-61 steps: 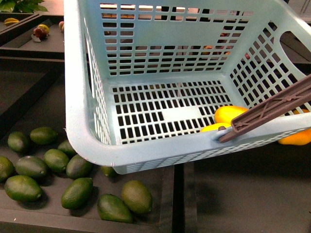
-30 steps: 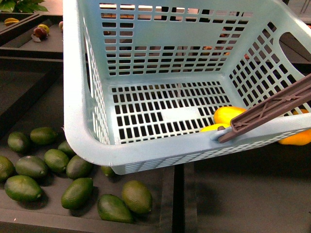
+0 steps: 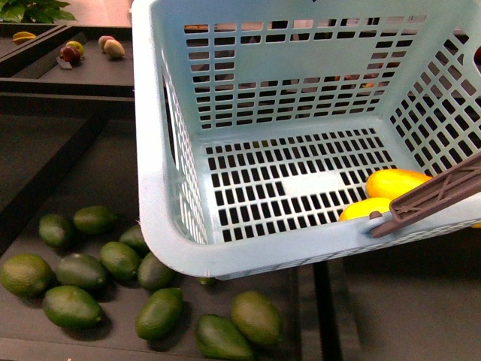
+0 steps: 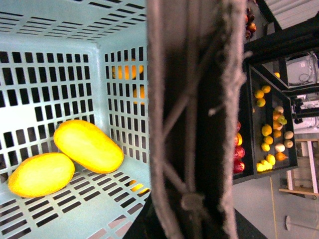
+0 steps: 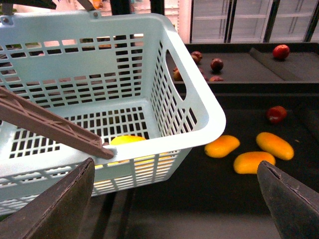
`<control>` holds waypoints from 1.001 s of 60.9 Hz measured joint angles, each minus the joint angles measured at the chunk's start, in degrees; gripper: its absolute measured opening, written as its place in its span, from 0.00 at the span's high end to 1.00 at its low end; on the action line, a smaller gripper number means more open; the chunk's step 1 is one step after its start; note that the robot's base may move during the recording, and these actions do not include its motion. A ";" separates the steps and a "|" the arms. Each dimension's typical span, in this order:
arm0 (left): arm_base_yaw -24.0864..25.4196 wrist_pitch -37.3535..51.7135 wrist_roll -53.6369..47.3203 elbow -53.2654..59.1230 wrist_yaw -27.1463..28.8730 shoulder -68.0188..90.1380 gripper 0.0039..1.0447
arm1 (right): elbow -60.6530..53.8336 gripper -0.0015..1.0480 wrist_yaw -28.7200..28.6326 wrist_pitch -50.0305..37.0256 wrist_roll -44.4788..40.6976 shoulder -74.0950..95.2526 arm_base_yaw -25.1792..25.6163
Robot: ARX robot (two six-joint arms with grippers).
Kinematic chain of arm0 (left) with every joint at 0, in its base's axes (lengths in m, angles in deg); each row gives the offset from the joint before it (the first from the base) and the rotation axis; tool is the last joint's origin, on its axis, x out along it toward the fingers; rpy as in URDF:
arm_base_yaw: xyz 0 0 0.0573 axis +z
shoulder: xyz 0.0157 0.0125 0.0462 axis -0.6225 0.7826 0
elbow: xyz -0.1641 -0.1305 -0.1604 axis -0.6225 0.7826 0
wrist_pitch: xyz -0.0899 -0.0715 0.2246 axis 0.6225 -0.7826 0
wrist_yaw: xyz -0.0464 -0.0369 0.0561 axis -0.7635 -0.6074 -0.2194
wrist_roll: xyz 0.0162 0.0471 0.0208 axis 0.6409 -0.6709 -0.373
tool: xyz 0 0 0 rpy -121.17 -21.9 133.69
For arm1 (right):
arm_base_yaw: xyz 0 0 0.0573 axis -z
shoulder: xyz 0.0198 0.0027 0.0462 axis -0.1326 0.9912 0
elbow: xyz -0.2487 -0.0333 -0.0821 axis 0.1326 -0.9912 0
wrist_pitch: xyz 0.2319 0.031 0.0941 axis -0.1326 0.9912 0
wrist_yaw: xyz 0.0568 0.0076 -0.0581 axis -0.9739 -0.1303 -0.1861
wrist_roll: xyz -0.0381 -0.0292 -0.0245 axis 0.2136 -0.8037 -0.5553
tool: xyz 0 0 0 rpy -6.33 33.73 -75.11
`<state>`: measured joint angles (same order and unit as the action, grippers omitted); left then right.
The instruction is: Pick lemon and mango into basket
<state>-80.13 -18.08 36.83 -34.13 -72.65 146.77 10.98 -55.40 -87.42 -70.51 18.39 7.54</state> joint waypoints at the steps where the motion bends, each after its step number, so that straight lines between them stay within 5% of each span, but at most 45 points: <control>1: 0.00 0.00 -0.02 0.00 0.04 0.04 0.96 | 0.00 0.08 0.02 0.00 0.00 0.00 -0.02; 61: 0.70 0.00 -0.66 0.00 1.09 0.17 0.96 | 0.00 0.08 -0.07 0.07 -0.07 -0.11 0.00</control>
<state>-79.43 -18.08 36.17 -34.13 -71.55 146.95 10.98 -55.46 -87.36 -70.58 18.28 7.54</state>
